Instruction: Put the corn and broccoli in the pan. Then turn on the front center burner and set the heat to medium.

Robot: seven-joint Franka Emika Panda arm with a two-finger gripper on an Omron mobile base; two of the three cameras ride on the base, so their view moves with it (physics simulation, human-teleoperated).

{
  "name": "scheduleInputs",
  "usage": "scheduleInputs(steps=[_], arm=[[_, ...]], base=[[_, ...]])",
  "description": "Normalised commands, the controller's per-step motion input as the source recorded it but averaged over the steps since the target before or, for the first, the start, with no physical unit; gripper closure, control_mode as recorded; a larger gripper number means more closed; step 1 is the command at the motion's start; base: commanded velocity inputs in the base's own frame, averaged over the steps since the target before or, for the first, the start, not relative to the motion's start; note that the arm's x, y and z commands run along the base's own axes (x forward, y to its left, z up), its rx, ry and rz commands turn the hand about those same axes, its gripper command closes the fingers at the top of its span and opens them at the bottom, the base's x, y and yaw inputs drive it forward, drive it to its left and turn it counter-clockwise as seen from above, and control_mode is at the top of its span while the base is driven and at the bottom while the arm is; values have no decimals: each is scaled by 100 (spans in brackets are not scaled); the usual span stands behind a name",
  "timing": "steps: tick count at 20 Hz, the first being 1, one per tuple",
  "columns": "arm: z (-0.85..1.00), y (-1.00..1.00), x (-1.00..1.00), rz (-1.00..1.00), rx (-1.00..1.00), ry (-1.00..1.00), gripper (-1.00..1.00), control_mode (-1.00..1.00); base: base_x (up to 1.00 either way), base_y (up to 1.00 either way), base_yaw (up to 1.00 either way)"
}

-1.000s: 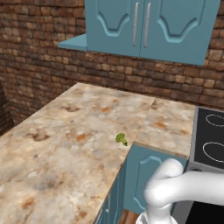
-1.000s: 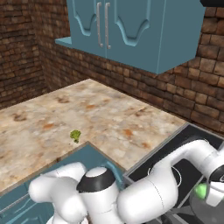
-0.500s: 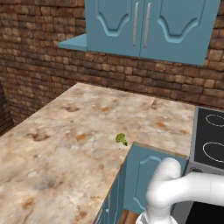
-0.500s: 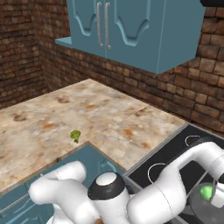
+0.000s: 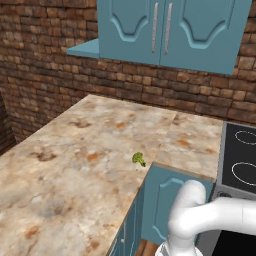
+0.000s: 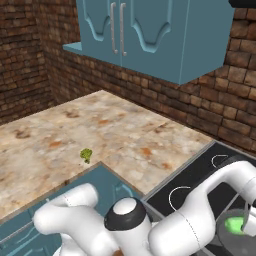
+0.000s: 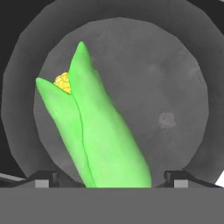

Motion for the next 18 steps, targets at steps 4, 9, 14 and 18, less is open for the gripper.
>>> scheduleInputs(steps=[4, 9, 14, 18], arm=[[0, 0, 0, 0, 0, 2, -100, -100], [6, 23, -1, 0, -1, 0, -100, -100], [42, 76, -12, 4, 0, 0, -100, -100], [51, 76, 0, 12, 0, -4, -100, -100]], base=[[0, 0, 0], [0, 0, 0], [0, 0, 0], [0, 0, 0]])
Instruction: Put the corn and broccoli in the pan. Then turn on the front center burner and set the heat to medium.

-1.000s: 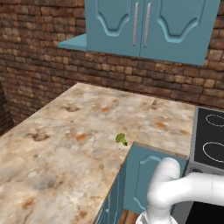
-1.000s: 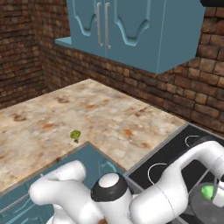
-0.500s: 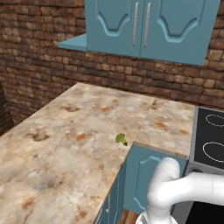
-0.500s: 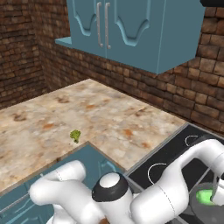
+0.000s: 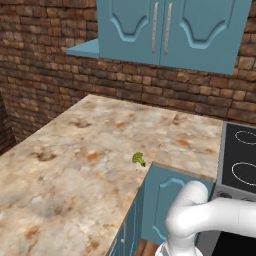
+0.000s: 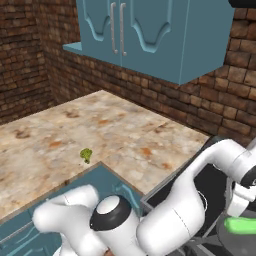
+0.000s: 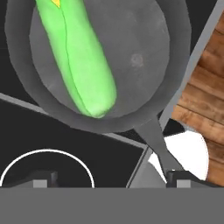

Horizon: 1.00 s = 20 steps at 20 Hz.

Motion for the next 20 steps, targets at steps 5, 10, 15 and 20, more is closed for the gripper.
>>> scheduleInputs(steps=[5, 10, 15, 20], arm=[[32, 67, -4, 9, 8, -21, -100, -100], [15, 64, -12, 7, 21, -37, -100, -100], [44, 84, -2, 8, 12, -28, -100, -100], [51, 97, -8, 14, 0, -7, -100, -100]], base=[[0, 0, 0], [0, 0, 0], [0, 0, 0], [0, 0, 0]])
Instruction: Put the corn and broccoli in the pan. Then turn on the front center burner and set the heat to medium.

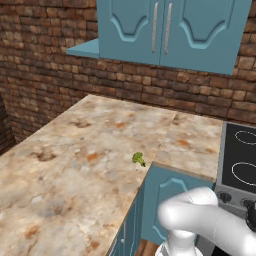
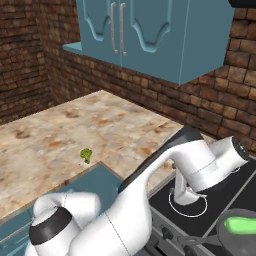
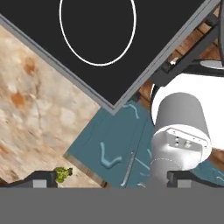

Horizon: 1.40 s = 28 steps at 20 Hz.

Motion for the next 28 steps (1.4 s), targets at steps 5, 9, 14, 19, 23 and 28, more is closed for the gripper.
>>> scheduleInputs(steps=[5, 9, 14, 19, 23, 28], arm=[[10, 100, -24, 13, -4, -5, -100, -100], [0, 100, -6, 5, -15, -5, -100, -100], [1, 100, 0, 6, -23, -1, -100, -100], [24, 100, 0, 8, -22, 0, -100, -100], [18, 92, 4, 4, -13, 1, -100, -100], [14, 62, 29, 7, -2, 0, -100, -100]], base=[[0, 0, 0], [0, 0, 0], [0, 0, 0], [0, 0, 0], [0, 0, 0], [0, 0, 0]])
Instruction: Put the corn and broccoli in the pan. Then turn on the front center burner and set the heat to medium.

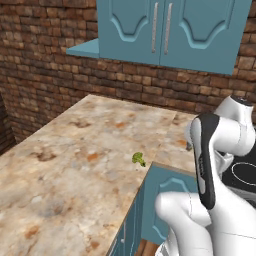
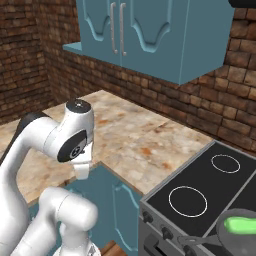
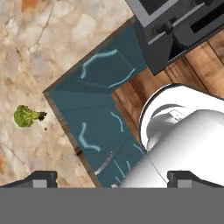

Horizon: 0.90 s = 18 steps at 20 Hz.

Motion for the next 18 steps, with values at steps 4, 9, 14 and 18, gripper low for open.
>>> scheduleInputs(steps=[4, 9, 14, 18], arm=[[1, 41, 43, 22, -3, 0, -100, -100], [0, 10, 11, 30, -1, -1, -100, -100], [0, 0, 11, 10, 0, -5, -100, -100], [0, 4, 20, 5, 0, -4, -100, -100]], base=[[0, 0, 0], [0, 0, 0], [0, 0, 0], [0, 0, 0]])
